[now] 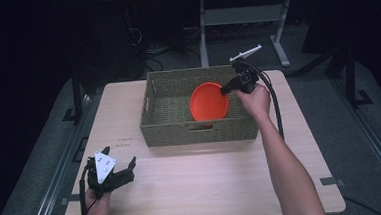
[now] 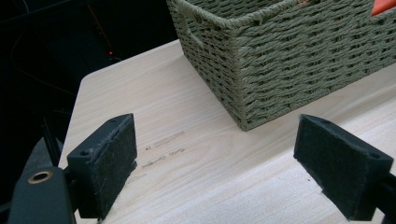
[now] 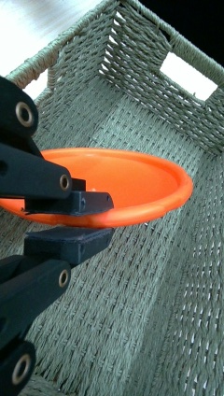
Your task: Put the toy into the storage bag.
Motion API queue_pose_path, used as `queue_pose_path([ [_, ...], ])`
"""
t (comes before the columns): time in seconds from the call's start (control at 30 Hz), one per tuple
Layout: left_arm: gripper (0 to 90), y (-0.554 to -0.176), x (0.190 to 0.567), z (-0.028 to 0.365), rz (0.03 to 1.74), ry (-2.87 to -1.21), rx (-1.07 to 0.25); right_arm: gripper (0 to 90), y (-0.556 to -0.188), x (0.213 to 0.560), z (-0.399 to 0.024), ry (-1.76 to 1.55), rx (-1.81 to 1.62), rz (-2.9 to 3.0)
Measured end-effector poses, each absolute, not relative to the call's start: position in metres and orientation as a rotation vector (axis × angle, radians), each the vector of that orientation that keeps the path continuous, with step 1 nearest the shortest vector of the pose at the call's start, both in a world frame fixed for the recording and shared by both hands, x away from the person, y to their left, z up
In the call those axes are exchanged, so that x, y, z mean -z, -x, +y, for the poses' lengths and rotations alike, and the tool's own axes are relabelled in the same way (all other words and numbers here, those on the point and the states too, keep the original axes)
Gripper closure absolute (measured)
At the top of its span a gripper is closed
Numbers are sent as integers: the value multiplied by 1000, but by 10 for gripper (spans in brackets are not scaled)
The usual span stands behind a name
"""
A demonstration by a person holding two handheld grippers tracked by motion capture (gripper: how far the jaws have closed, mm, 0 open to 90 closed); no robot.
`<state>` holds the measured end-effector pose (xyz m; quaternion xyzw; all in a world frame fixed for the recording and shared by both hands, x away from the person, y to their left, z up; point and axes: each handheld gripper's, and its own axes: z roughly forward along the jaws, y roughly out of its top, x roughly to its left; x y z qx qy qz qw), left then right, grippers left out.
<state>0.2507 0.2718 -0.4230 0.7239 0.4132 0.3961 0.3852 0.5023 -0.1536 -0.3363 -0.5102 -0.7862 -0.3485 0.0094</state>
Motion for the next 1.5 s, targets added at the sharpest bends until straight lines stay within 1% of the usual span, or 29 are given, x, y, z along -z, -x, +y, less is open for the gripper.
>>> queue_pose_path([
  [0.53, 127, -251, 423, 271, 1055, -1840, -1007, 806, -505, 357, -154, 1630, 965, -2462],
  [0.9, 127, -250, 423, 271, 1052, -1842, -1009, 792, -504, 357, -158, 1613, 953, -2435],
  [1.07, 127, -251, 423, 271, 1054, -1845, -1009, 762, -503, 355, -163, 1629, 962, -2412],
  [1.5, 127, -253, 423, 269, 1053, -1847, -1010, 741, -501, 360, -177, 1651, 952, -2381],
])
